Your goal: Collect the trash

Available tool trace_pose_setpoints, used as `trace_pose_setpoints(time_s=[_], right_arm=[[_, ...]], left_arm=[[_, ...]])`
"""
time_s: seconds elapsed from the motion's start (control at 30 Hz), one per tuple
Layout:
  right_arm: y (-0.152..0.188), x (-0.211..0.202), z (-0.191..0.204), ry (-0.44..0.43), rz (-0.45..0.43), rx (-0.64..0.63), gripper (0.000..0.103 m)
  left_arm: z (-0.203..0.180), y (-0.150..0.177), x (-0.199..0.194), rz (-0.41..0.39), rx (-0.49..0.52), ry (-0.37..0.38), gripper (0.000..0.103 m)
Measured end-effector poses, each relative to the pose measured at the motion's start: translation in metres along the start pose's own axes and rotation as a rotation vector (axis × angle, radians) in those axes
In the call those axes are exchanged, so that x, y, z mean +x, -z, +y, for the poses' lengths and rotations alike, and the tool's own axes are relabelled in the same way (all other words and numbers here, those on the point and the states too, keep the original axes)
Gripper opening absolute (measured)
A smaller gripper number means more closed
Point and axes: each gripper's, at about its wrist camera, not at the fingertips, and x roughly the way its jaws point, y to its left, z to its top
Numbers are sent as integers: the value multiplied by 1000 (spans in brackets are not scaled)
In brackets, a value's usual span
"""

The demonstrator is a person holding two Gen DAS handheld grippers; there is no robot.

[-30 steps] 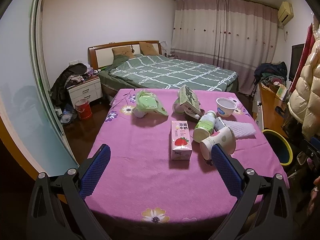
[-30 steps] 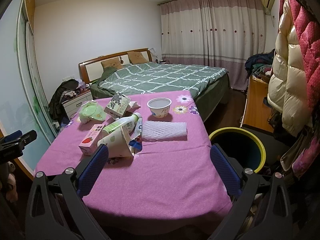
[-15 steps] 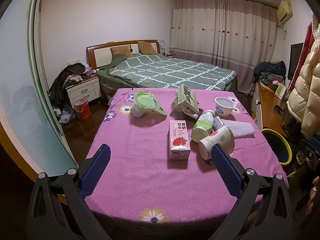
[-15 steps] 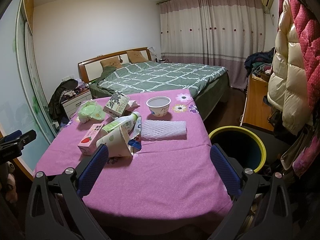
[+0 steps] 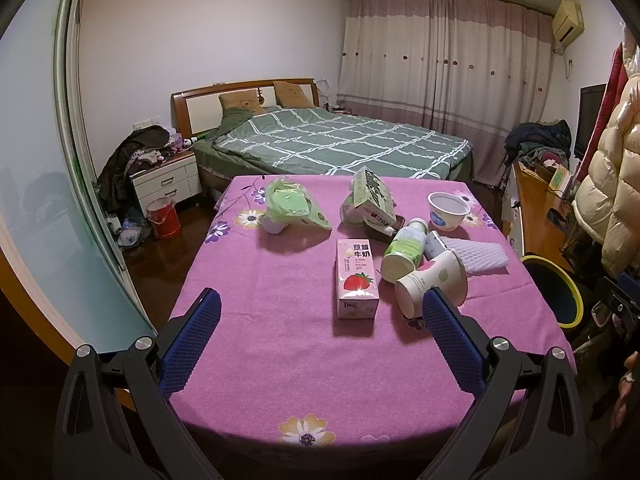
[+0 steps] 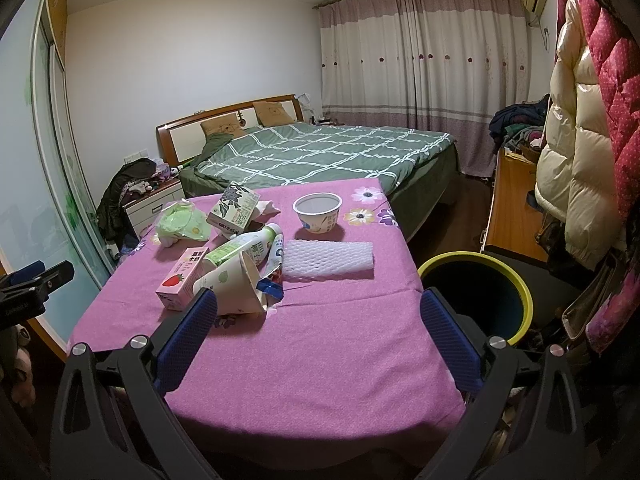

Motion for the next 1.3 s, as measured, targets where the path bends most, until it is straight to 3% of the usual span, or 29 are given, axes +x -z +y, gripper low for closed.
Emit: trace_pose_setpoints(time_s=[1.0, 1.3], right_arm=[[1, 1, -2, 0, 4, 3, 97], [4, 15, -9, 10, 30, 14, 97]], left_arm=[[-1, 5, 2, 13, 1, 3, 99], [0, 0, 23, 34, 1, 3, 99]])
